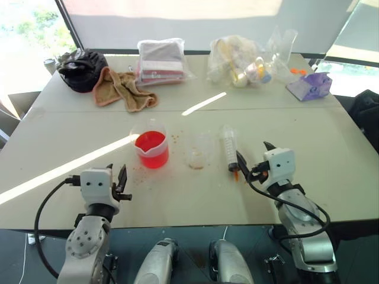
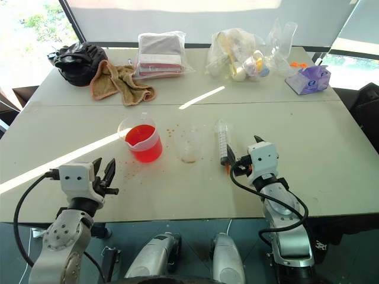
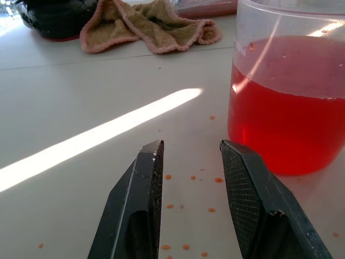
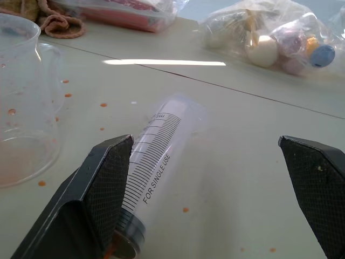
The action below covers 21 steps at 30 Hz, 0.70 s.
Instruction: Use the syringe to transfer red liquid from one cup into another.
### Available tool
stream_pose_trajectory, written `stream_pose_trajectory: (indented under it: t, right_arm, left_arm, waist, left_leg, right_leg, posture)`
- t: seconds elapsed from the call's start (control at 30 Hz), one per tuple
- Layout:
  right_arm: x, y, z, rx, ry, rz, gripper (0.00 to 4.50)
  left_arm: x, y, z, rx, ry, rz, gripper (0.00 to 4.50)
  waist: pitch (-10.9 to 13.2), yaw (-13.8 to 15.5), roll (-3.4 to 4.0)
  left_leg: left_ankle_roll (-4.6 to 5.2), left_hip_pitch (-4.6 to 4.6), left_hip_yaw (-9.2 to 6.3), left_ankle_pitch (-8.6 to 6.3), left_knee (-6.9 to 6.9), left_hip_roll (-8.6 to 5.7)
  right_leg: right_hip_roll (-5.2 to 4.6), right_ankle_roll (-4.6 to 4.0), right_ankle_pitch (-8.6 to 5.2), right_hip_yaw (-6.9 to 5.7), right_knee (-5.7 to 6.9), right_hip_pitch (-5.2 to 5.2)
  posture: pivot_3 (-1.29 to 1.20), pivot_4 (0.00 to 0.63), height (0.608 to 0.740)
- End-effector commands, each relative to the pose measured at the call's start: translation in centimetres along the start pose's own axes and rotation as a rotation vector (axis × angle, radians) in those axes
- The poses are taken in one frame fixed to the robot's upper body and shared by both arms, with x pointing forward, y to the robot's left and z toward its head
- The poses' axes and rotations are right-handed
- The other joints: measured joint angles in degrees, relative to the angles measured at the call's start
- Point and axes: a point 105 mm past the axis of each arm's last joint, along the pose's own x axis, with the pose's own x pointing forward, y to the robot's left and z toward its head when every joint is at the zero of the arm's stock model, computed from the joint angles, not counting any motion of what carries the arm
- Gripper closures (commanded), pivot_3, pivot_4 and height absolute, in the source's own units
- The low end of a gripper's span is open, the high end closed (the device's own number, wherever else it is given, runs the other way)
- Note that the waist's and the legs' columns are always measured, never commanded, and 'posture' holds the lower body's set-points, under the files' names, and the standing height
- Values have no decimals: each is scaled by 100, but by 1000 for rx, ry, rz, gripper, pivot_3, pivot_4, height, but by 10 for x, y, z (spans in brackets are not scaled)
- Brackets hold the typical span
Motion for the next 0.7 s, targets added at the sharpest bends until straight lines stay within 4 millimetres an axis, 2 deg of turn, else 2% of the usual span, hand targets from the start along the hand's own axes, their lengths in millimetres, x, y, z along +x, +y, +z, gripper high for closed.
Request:
stream_pose_trajectory:
  t: [0.03,0.7]
  right_arm:
    - [-2,-2,16,-14,-54,-2,56]
    - [-2,0,19,-38,-66,31,56]
  left_arm:
    - [-4,2,14,15,-53,1,2774]
    - [-3,-2,21,-13,-57,-1,2774]
  waist:
    - [0,0,0]
    - [0,1,0]
  left_leg:
    - [0,0,0,0,0,0]
    - [0,-1,0,0,0,1]
  right_leg:
    - [0,0,0,0,0,0]
    - [0,0,-1,5,-2,1]
  posture:
    - [0,150,736]
    - [0,150,736]
